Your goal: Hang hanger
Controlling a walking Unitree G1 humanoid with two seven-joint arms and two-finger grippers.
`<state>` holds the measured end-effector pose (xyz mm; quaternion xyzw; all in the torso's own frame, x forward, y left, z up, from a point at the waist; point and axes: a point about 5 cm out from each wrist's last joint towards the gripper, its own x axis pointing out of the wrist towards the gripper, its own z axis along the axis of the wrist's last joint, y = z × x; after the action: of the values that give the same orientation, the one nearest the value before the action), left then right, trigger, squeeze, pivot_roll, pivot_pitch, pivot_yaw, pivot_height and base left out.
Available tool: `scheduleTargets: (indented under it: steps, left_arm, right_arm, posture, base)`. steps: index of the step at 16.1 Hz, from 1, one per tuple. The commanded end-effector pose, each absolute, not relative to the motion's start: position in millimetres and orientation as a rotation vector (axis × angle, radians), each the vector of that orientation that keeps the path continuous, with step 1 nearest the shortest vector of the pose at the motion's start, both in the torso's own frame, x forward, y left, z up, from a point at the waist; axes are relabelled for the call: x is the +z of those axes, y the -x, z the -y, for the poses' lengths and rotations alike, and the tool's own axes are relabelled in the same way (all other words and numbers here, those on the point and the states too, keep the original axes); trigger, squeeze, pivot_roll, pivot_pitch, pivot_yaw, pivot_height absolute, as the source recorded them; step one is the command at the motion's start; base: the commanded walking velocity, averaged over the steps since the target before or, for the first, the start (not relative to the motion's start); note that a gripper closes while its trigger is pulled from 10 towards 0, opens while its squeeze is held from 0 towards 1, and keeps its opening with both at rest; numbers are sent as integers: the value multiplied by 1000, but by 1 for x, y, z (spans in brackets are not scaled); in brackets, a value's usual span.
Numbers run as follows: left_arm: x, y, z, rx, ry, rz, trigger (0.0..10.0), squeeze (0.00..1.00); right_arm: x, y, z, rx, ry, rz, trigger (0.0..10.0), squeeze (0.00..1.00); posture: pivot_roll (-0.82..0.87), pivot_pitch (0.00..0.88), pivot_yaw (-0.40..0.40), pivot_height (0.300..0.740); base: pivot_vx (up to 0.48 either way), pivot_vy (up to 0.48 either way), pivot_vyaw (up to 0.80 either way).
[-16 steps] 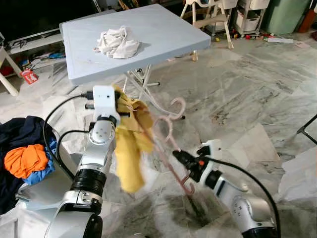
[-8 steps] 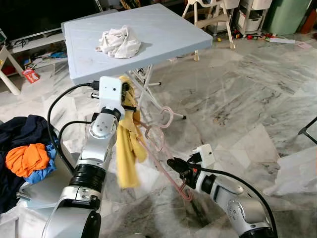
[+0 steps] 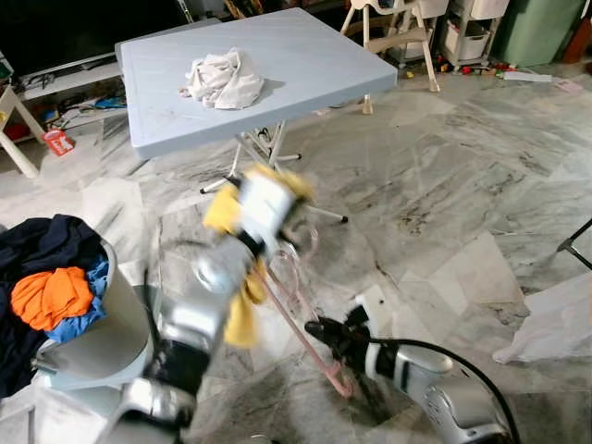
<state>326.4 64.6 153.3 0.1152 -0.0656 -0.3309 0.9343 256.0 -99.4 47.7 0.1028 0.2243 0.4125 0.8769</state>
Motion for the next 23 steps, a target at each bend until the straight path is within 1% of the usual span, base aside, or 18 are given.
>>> scheduleTargets:
  steps: [1, 3, 5, 6, 7, 8, 9, 11, 12, 14, 15, 16, 17, 18, 19, 20, 23]
  left_arm:
    - [155, -308, -46, -846, -289, 165, 10000, 0]
    - [147, -301, -46, -851, -361, 170, 10000, 0]
    - [148, -306, -57, -781, -355, 177, 10000, 0]
    - [151, -310, -65, -731, -363, 191, 10000, 0]
    - [154, -318, -80, -625, -386, 207, 10000, 0]
    - [154, -322, -88, -573, -387, 202, 10000, 0]
    - [152, -324, -98, -523, -358, 177, 10000, 0]
    - [140, -326, -117, -404, -421, 113, 10000, 0]
    - [140, -326, -117, -404, -421, 113, 10000, 0]
    - [120, -324, -145, -256, -437, 8, 10000, 0]
    - [118, -323, -144, -265, -424, 6, 10000, 0]
    - [115, -317, -134, -327, -385, 14, 10000, 0]
    - [114, -315, -131, -343, -379, 14, 10000, 0]
    - [109, -309, -124, -366, -359, 3, 10000, 0]
    - [103, -306, -120, -369, -338, -15, 10000, 0]
    - [97, -302, -117, -363, -327, -36, 10000, 0]
    - [84, -296, -111, -345, -295, -86, 10000, 0]
  right_arm:
    - [47, -259, 94, 848, -204, -456, 10000, 0]
    - [47, -266, 99, 763, -216, -440, 10000, 0]
    - [46, -271, 106, 688, -215, -430, 10000, 0]
    - [45, -272, 109, 662, -218, -431, 10000, 0]
    - [45, -275, 114, 620, -217, -431, 10000, 0]
    - [45, -277, 117, 594, -217, -428, 10000, 0]
    - [46, -282, 124, 540, -240, -418, 10000, 0]
    - [50, -289, 130, 495, -265, -397, 10000, 0]
    - [50, -289, 130, 495, -265, -397, 10000, 0]
    - [55, -292, 131, 494, -271, -364, 10000, 0]
    - [56, -294, 131, 486, -285, -363, 10000, 0]
    - [62, -299, 130, 457, -334, -346, 10000, 0]
    - [64, -301, 130, 446, -341, -339, 10000, 0]
    - [71, -308, 132, 391, -375, -311, 10000, 0]
    - [76, -315, 136, 328, -410, -285, 10000, 0]
    - [86, -324, 142, 254, -485, -247, 10000, 0]
    - [109, -341, 152, 153, -617, -150, 10000, 0]
  posture:
    - [50, 50, 102, 740]
    - [48, 50, 105, 740]
    - [46, 49, 106, 740]
    - [47, 49, 106, 740]
    - [47, 48, 105, 740]
    - [44, 47, 100, 740]
    - [41, 47, 99, 740]
    - [40, 44, 97, 740]
    - [40, 44, 97, 740]
    - [39, 41, 94, 740]
    - [40, 40, 91, 740]
    - [38, 38, 92, 740]
    - [38, 38, 91, 740]
    - [37, 36, 88, 740]
    - [35, 36, 86, 740]
    - [36, 34, 86, 740]
    - [33, 30, 83, 740]
  base:
    - [0, 0, 0]
    - [0, 0, 0]
    - [0, 0, 0]
    - [0, 0, 0]
    - [0, 0, 0]
    - [0, 0, 0]
    - [0, 0, 0]
    - [0, 0, 0]
    - [0, 0, 0]
    - [0, 0, 0]
    - [0, 0, 0]
    - [0, 0, 0]
    - [0, 0, 0]
    - [0, 0, 0]
    - [0, 0, 0]
    - [0, 0, 0]
    - [0, 0, 0]
